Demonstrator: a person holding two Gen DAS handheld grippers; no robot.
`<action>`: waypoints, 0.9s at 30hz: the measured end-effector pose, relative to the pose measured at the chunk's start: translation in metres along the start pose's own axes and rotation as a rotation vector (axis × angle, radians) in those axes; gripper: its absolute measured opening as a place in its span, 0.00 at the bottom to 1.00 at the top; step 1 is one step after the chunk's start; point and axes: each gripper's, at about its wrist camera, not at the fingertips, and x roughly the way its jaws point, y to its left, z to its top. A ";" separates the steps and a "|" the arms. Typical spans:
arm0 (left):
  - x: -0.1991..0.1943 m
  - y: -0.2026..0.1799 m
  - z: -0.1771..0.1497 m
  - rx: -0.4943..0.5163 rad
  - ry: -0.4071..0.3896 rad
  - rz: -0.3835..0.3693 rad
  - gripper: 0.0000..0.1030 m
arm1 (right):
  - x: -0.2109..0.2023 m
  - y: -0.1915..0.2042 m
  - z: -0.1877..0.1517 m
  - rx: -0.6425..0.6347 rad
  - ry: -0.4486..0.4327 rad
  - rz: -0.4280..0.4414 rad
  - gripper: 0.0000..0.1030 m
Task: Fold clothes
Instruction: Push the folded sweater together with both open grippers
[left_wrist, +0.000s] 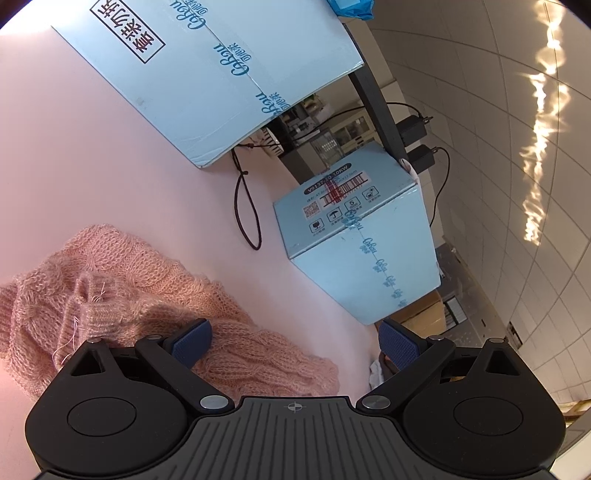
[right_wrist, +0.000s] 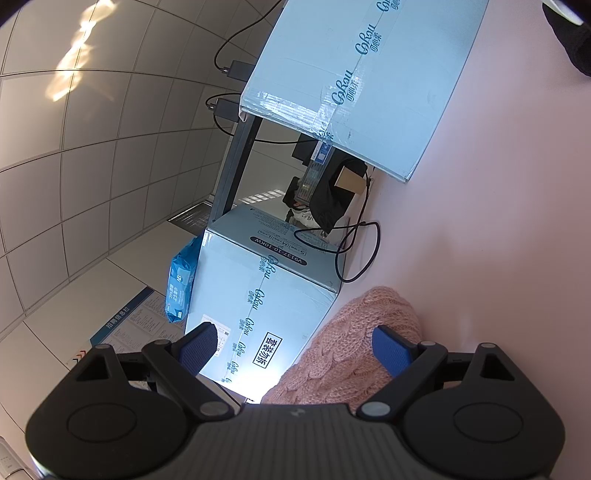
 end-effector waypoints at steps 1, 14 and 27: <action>-0.002 -0.006 -0.001 0.020 -0.006 0.003 0.96 | 0.000 0.000 0.000 0.001 0.000 0.002 0.90; 0.040 0.003 0.000 -0.094 0.175 -0.105 0.98 | -0.022 0.015 0.005 -0.077 -0.092 -0.074 0.94; 0.038 0.028 0.006 -0.229 0.234 -0.216 0.98 | -0.033 0.017 0.038 -0.021 0.265 -0.276 0.96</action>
